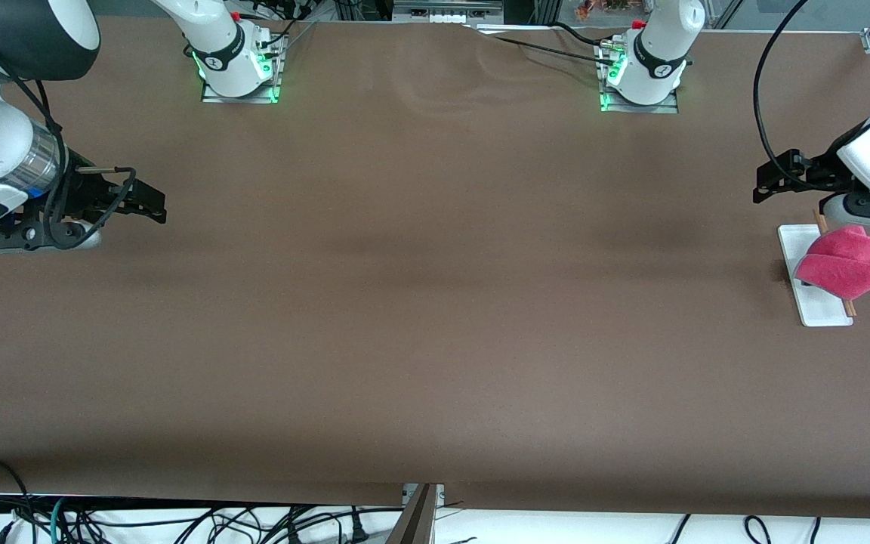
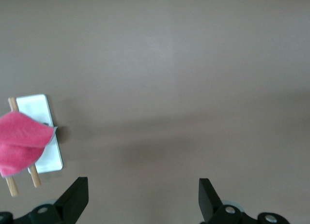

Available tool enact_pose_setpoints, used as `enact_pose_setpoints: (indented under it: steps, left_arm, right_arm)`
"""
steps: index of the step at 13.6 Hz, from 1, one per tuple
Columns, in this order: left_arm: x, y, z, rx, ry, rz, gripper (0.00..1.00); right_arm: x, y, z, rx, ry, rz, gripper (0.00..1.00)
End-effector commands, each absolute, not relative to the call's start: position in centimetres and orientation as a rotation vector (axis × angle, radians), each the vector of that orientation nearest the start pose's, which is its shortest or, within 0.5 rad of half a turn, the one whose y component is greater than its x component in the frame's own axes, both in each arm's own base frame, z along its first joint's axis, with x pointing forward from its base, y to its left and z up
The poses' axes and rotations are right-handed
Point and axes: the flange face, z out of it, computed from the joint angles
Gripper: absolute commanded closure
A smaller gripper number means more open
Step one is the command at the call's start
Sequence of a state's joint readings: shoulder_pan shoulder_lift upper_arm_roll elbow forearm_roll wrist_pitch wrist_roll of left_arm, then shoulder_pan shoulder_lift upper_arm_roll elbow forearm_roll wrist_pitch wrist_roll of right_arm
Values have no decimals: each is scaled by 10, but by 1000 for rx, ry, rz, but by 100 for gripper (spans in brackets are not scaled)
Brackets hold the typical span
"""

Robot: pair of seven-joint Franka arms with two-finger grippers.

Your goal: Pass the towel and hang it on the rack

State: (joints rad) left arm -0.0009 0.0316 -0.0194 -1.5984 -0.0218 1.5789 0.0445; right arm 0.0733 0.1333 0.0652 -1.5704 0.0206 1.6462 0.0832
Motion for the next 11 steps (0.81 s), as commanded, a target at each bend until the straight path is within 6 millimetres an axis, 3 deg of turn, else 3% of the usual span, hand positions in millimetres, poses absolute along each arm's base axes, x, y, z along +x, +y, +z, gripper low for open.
enact_pose_setpoints:
  steps: [1,11]
  left_arm:
    - [534,-9,589,-3188,4,62,0]
    - [533,-11,589,-3181,14,64,0]
  right_arm:
    - [588,82,558,-3123,-89,99,0]
    - [587,82,558,-3124,-94,108,0]
